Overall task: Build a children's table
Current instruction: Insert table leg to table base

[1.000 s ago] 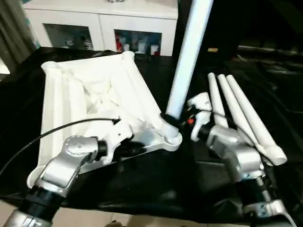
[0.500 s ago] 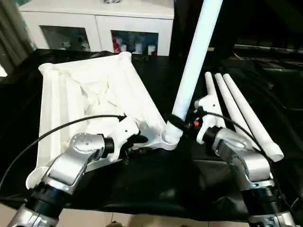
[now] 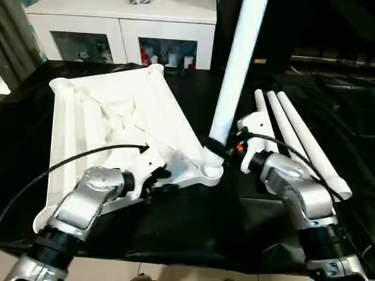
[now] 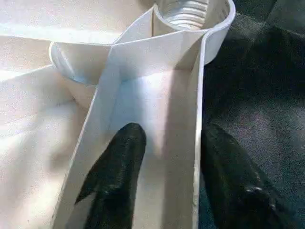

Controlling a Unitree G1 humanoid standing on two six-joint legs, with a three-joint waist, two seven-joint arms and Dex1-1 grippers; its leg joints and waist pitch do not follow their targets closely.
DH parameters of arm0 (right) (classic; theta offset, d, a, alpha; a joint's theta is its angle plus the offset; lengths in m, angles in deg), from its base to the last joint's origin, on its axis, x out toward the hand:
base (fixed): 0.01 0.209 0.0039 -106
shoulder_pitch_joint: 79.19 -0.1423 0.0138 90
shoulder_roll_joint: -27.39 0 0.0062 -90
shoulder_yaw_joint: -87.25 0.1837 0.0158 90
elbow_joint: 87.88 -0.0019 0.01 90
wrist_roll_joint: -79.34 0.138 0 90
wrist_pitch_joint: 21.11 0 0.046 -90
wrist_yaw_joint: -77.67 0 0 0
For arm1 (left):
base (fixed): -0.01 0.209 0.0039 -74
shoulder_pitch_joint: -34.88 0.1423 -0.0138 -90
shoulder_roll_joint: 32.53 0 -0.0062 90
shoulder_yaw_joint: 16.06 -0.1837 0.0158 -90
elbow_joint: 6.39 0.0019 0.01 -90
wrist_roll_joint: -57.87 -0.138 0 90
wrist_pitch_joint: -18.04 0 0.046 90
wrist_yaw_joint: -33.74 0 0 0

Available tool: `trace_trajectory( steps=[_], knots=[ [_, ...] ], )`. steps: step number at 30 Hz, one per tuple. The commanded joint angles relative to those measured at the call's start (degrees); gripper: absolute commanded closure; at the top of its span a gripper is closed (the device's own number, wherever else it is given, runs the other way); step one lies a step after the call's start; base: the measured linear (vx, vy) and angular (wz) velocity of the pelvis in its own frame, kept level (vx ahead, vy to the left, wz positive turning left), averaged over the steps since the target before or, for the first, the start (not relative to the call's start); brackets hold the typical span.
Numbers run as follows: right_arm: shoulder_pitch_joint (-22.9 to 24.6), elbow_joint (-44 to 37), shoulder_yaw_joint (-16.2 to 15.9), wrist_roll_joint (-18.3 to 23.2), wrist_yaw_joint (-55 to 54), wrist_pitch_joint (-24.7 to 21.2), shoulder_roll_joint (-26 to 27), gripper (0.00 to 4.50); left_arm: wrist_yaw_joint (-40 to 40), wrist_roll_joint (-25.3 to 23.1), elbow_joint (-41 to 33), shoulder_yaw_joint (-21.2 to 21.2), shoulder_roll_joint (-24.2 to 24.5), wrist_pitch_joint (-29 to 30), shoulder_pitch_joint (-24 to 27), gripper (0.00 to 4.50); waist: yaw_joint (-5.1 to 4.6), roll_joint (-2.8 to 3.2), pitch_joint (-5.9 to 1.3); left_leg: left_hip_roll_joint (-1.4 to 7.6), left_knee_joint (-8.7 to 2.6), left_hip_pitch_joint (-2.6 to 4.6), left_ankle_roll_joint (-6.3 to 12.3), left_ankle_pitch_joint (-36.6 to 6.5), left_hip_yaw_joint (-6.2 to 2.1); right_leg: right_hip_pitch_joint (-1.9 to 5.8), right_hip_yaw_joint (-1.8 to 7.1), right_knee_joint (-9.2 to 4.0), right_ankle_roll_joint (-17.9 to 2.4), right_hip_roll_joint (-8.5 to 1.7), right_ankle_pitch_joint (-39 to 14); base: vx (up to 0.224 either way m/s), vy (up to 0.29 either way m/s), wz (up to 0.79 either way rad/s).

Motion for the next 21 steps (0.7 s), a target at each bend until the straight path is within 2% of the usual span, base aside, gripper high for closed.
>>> trace_trajectory(
  steps=[1, 6, 8, 9, 16, 17, 21],
  knots=[
    [-1.31, 0.63, -0.15, -0.16, 0.02, 0.60, 0.24, 2.61, -0.12, -0.07, 1.26, 0.23, 0.52, 0.73, 0.37, 2.79, 0.15, 0.14, -3.66, 3.27, -4.13, 0.00, 0.88, -5.65, -1.15, 3.23, 3.14, -4.14, -11.83, -4.90, -6.32, 0.000, 0.000, 0.00],
    [-1.07, 0.84, -0.15, -0.12, 0.28, 0.86, 0.19, 2.61, -1.48, -0.03, 1.54, -0.73, 0.94, 1.29, 0.10, 3.03, 0.10, 0.11, -3.72, 3.25, -4.09, -0.05, 1.08, -4.64, -1.15, 3.25, 3.09, -3.92, -12.06, -4.83, -4.45, 0.000, 0.000, 0.00],
    [-0.90, 0.84, -0.23, -0.20, 0.28, 0.95, 0.15, 2.61, -2.13, 0.21, 1.47, -0.89, 1.17, 1.95, 0.06, 3.27, 0.03, 0.47, -3.77, 3.23, -4.03, -0.01, 1.02, -4.65, -1.15, 3.23, 3.10, -3.86, -12.39, -4.81, -3.55, 0.000, 0.000, 0.00],
    [-0.76, 0.87, -0.20, -0.26, 0.24, 1.02, 0.07, 2.61, -2.59, 0.17, 1.53, -1.10, 1.36, 1.75, -0.04, 3.31, 0.04, 0.42, -3.76, 3.21, -4.04, -0.05, 1.02, -4.61, -1.17, 3.31, 3.10, -3.84, -12.47, -4.81, -3.37, 0.000, 0.000, 0.00],
    [-0.70, 1.23, 0.03, -0.41, 0.24, 1.22, -0.04, 2.61, -4.30, -0.99, 2.38, -2.75, 2.33, 1.55, -0.88, 3.76, -0.04, 0.67, -3.75, 3.22, -4.12, 0.03, 0.37, -5.71, -1.23, 3.34, 3.08, -3.94, -12.50, -4.77, -4.16, 0.000, 0.000, 0.00],
    [-0.86, 1.42, 0.12, -0.36, 0.30, 1.22, -0.08, 2.61, -4.36, -1.23, 2.64, -2.96, 2.29, 1.44, -1.06, 3.95, -0.10, 0.58, -3.81, 3.22, -4.05, 0.07, 0.46, -5.35, -1.18, 3.37, 3.10, -3.87, -12.74, -4.76, -3.07, 0.000, 0.000, 0.00],
    [-1.47, 2.22, 0.52, -0.14, 0.60, 1.22, -0.29, 2.61, -3.78, -1.59, 3.77, -2.94, 1.49, 1.15, -2.17, 4.15, 0.01, 0.39, -3.77, 3.21, -4.06, 0.11, 0.58, -5.37, -1.12, 3.37, 3.10, -3.90, -12.95, -4.78, -3.47, 0.000, 0.000, 0.00]
  ],
)
